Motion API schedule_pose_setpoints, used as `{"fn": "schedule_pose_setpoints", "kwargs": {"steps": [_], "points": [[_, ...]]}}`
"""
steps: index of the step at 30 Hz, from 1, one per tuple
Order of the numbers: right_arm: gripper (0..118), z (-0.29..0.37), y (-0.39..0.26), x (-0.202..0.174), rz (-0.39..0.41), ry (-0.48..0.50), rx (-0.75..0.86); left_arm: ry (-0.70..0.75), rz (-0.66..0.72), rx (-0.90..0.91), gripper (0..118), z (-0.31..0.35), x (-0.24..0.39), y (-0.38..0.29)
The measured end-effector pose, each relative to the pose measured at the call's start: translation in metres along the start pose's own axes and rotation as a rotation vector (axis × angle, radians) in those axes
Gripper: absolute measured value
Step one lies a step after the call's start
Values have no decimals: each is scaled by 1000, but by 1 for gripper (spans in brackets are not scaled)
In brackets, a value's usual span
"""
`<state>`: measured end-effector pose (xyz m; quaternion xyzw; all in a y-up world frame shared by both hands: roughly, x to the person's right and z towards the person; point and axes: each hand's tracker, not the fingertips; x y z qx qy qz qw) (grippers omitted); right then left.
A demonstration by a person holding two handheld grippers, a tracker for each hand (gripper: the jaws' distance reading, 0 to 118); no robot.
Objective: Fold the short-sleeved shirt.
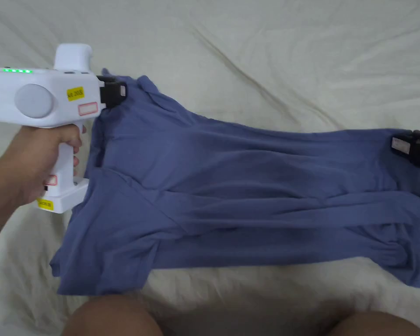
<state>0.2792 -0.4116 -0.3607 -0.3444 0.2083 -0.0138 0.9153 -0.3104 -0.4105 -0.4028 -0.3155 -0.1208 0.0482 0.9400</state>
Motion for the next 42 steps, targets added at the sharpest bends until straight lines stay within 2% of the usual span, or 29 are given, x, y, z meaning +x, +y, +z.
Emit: {"fn": "schedule_pose_setpoints", "kwargs": {"steps": [3,6,8,12,15,23,28,31,34,36,39,41,42], "points": [[2,18,3,8,-41,91,1,-41,-3,41,1,40,8,-1],[2,36,-1,12,-31,167,35,-78,20,90,1,77,11,-7],[2,54,-6,13,-30,173,53,-86,24,106,1,103,13,-15],[2,84,-20,20,-48,244,74,-110,28,139,1,155,16,-36],[2,103,-35,23,-30,307,60,-125,43,155,1,189,18,-56],[2,111,-76,-5,58,302,-70,-186,48,67,1,228,30,-115],[2,97,-87,2,61,283,-164,-205,68,-81,1,222,28,-146],[2,89,-93,6,74,229,-205,-223,41,-210,1,210,29,-166],[2,81,-96,15,44,243,-257,-230,56,-300,1,201,21,-179],[2,78,-97,18,57,220,-272,-203,32,-273,1,201,18,-181],[2,74,-94,17,58,221,-289,-229,96,-273,1,200,7,-181],[7,73,-92,18,70,213,-300,-212,87,-264,5,204,10,-181],[33,76,-89,18,78,197,-300,-204,69,-267,30,208,9,-180]]}}
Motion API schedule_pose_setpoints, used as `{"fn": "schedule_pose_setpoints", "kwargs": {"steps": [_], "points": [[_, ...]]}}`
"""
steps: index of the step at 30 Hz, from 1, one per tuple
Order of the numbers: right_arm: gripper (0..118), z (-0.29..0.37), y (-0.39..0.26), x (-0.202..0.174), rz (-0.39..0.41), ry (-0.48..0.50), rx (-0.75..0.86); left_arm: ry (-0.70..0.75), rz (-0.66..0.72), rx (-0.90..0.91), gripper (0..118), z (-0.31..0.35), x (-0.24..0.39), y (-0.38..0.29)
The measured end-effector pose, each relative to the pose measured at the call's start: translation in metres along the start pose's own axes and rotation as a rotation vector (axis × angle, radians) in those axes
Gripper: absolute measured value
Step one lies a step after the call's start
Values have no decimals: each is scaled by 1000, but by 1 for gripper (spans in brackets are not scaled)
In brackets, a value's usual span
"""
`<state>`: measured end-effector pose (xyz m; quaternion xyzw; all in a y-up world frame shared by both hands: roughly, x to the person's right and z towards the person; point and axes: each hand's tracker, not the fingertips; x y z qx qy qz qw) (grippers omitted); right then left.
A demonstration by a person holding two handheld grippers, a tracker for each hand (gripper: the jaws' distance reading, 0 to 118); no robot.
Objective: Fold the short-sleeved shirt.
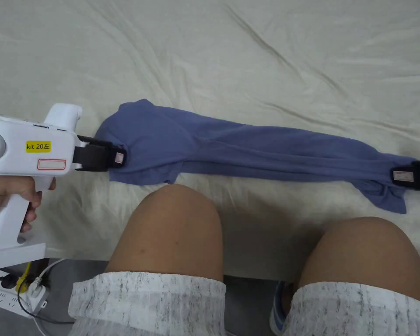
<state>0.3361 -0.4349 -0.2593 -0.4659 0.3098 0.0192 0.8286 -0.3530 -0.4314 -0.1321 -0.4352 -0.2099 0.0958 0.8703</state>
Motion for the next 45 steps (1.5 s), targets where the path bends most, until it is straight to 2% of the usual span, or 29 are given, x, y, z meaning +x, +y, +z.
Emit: {"fn": "schedule_pose_setpoints", "kwargs": {"steps": [2,3,5,6,9,12,13,14,16,17,18,20,21,23,26,30,32,38,41,43,45], "points": [[103,14,6,-2,36,-47,-14,-13,-84,-38,105,14,2,-1],[114,29,8,-9,82,-72,-11,-18,-128,-41,117,27,4,-5],[114,68,26,-27,178,-156,67,-29,-101,-12,114,64,2,-7],[114,90,37,-38,211,-158,117,-22,-88,6,114,79,1,-8],[114,129,76,-91,253,-125,257,59,-120,103,116,107,-6,-9],[113,114,102,-163,324,-85,316,96,-25,173,116,103,-21,-8],[110,100,108,-183,341,-78,336,73,17,189,112,99,-27,-9],[101,77,111,-215,351,-74,350,49,70,202,100,93,-34,-9],[53,25,113,-251,344,-23,330,32,130,220,32,76,-48,-12],[26,0,112,-266,357,-5,319,41,140,229,7,70,-50,-12],[7,-27,110,-283,371,12,301,70,139,217,4,64,-55,-12],[3,-67,110,-301,375,64,255,52,191,225,0,56,-70,-9],[0,-83,113,-305,355,94,205,-56,253,228,0,54,-76,-8],[0,-105,116,-306,349,95,197,-153,292,266,0,51,-89,-3],[0,-126,121,-307,312,180,148,-276,332,241,0,38,-111,9],[0,-145,124,-305,311,189,122,-371,336,170,0,14,-144,23],[0,-153,126,-301,282,202,110,-446,340,125,0,0,-157,26],[0,-168,128,-292,270,221,93,-536,420,14,0,-43,-191,35],[0,-170,130,-287,264,220,91,-617,436,4,0,-51,-195,38],[0,-169,130,-287,253,211,101,-612,428,7,0,-52,-196,39],[0,-168,131,-285,244,223,100,-684,462,-8,0,-53,-196,38]]}}
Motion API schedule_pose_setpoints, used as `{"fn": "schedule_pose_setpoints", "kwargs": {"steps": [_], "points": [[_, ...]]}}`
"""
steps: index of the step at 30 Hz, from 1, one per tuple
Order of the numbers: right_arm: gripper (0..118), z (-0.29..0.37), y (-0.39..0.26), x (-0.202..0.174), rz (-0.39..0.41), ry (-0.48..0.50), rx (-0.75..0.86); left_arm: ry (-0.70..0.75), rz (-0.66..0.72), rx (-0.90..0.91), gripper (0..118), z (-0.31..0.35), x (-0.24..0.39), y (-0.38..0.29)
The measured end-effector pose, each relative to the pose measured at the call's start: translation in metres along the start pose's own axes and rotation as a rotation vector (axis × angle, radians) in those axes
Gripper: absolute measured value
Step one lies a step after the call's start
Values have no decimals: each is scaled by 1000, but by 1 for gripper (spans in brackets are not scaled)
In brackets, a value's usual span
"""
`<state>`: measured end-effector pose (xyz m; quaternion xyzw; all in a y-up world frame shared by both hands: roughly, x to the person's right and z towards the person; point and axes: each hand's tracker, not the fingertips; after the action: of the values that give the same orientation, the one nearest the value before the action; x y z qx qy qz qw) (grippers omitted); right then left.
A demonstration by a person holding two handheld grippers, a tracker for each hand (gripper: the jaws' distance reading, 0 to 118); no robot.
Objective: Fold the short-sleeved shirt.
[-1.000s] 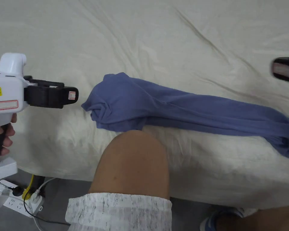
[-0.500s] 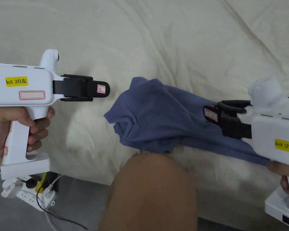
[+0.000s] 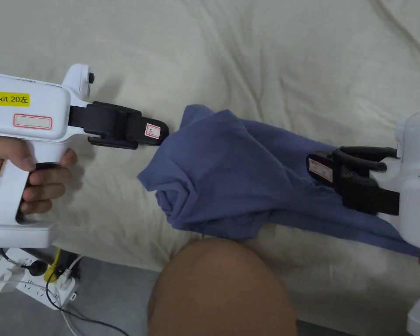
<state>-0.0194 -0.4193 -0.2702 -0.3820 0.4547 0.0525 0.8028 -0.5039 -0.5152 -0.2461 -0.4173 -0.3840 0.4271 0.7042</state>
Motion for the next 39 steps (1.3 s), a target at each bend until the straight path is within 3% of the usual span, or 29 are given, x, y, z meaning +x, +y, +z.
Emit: {"fn": "schedule_pose_setpoints", "kwargs": {"steps": [4,7,8,9,10,12,17,22,29,34,35,38,39], "points": [[0,1,0,-1,7,6,6,5,3,-9,0,1,-3,1],[0,1,-1,-3,8,8,9,43,1,0,33,7,-11,2],[0,2,-2,-3,10,6,10,49,63,-17,46,10,-21,5],[0,2,-3,-3,10,5,11,-122,132,-1,71,11,-22,7],[0,3,-3,-3,9,4,11,-185,174,12,79,17,-22,8],[0,6,-5,-4,8,1,10,-162,203,-3,105,6,-19,12],[0,11,-10,-1,-5,4,11,-127,105,-150,118,-31,-3,13],[0,21,-15,-5,-14,11,30,14,-26,-144,118,-64,27,8],[0,34,-28,-2,-43,17,59,21,67,-54,118,-114,48,-5],[0,54,-34,7,-79,-20,100,98,1,-62,116,-133,64,-11],[0,58,-35,8,-80,-24,105,119,-9,-66,108,-133,68,-12],[0,71,-38,10,-75,-48,124,247,-58,-65,70,-134,82,-18],[0,74,-39,11,-74,-51,126,328,-94,-70,17,-138,84,-21]]}}
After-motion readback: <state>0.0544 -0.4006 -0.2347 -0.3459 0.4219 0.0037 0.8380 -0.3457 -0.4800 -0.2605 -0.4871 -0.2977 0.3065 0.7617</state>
